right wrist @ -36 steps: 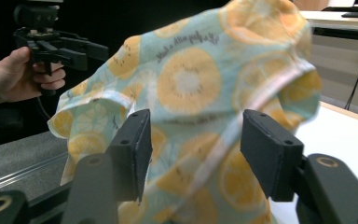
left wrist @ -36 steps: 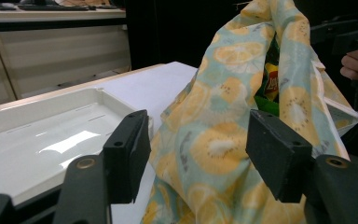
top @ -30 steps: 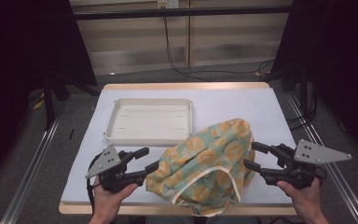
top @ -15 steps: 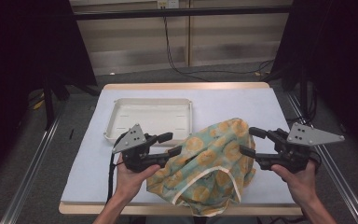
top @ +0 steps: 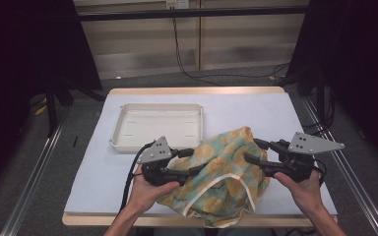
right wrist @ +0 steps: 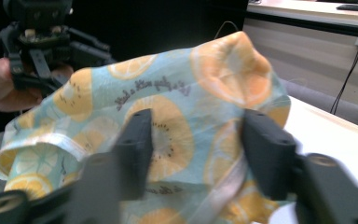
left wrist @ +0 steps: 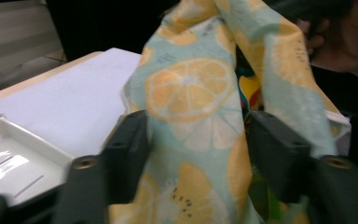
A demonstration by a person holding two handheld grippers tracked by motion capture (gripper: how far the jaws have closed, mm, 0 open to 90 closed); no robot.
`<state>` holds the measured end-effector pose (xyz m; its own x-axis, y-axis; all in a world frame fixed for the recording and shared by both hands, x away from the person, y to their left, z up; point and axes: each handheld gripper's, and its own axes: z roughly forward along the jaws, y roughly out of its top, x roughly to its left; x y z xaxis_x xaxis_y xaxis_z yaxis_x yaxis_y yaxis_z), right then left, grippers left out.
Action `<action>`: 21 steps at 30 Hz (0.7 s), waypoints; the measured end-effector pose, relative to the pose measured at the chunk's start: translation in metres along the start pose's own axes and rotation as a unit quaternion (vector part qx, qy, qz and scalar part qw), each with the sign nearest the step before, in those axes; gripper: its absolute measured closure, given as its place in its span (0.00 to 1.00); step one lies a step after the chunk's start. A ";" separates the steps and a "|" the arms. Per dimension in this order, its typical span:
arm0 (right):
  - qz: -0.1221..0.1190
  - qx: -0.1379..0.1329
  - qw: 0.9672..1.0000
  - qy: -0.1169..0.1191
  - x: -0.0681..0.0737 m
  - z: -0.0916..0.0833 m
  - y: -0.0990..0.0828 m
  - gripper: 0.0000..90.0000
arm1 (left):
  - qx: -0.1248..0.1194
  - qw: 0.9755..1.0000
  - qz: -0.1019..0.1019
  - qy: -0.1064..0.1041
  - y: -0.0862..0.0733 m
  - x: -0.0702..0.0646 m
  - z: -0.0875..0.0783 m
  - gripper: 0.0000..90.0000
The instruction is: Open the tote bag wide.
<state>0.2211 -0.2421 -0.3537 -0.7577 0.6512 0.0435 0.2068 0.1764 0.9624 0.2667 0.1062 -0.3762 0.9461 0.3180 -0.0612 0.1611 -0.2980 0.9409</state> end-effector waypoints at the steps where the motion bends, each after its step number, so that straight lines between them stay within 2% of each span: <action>1: -0.001 -0.003 1.000 0.001 -0.001 -0.001 -0.001 0.74 | -0.001 1.000 -0.002 0.002 0.000 0.001 -0.001 0.58; 2: 0.001 -0.007 1.000 -0.007 -0.001 -0.003 -0.001 0.80 | -0.004 1.000 -0.007 0.004 0.000 0.002 -0.002 0.64; 3: 0.007 -0.014 1.000 -0.001 -0.003 -0.004 -0.001 0.86 | -0.004 1.000 -0.012 0.005 0.001 0.005 -0.004 0.72; 5: 0.009 -0.020 1.000 0.003 -0.005 -0.008 -0.001 0.95 | -0.020 0.999 -0.038 -0.004 0.000 0.011 -0.008 0.88; 6: 0.014 -0.023 1.000 0.000 -0.005 -0.010 0.000 0.98 | -0.027 0.998 -0.046 -0.012 -0.001 0.013 -0.009 0.92; 7: 0.014 -0.028 1.000 0.003 -0.006 -0.012 0.001 0.99 | -0.027 0.998 -0.050 -0.008 0.000 0.014 -0.010 0.95; 10: 0.016 -0.026 1.000 0.001 -0.006 -0.017 0.002 1.00 | -0.030 0.998 -0.058 -0.008 0.000 0.016 -0.012 0.98; 12: 0.013 -0.028 1.000 0.004 -0.005 -0.025 0.002 1.00 | -0.033 0.997 -0.067 0.000 0.000 0.020 -0.015 0.99; 13: 0.013 -0.030 0.999 0.003 -0.005 -0.028 0.001 1.00 | -0.041 0.996 -0.076 0.002 0.001 0.023 -0.016 0.99; 15: 0.015 -0.033 0.999 0.002 -0.006 -0.034 0.000 1.00 | -0.046 0.996 -0.081 0.000 0.002 0.024 -0.017 0.99; 18: 0.016 -0.034 0.999 0.000 -0.007 -0.042 -0.003 1.00 | -0.048 0.996 -0.075 0.008 0.009 0.028 -0.020 0.99; 21: 0.018 -0.032 0.999 -0.006 -0.008 -0.054 -0.007 1.00 | -0.055 0.995 -0.077 0.014 0.014 0.032 -0.022 1.00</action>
<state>0.1928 -0.2882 -0.3461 -0.7434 0.6646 0.0747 0.1925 0.1056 0.9756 0.2928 0.1322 -0.3580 0.9042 0.3773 -0.2002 0.2710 -0.1444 0.9517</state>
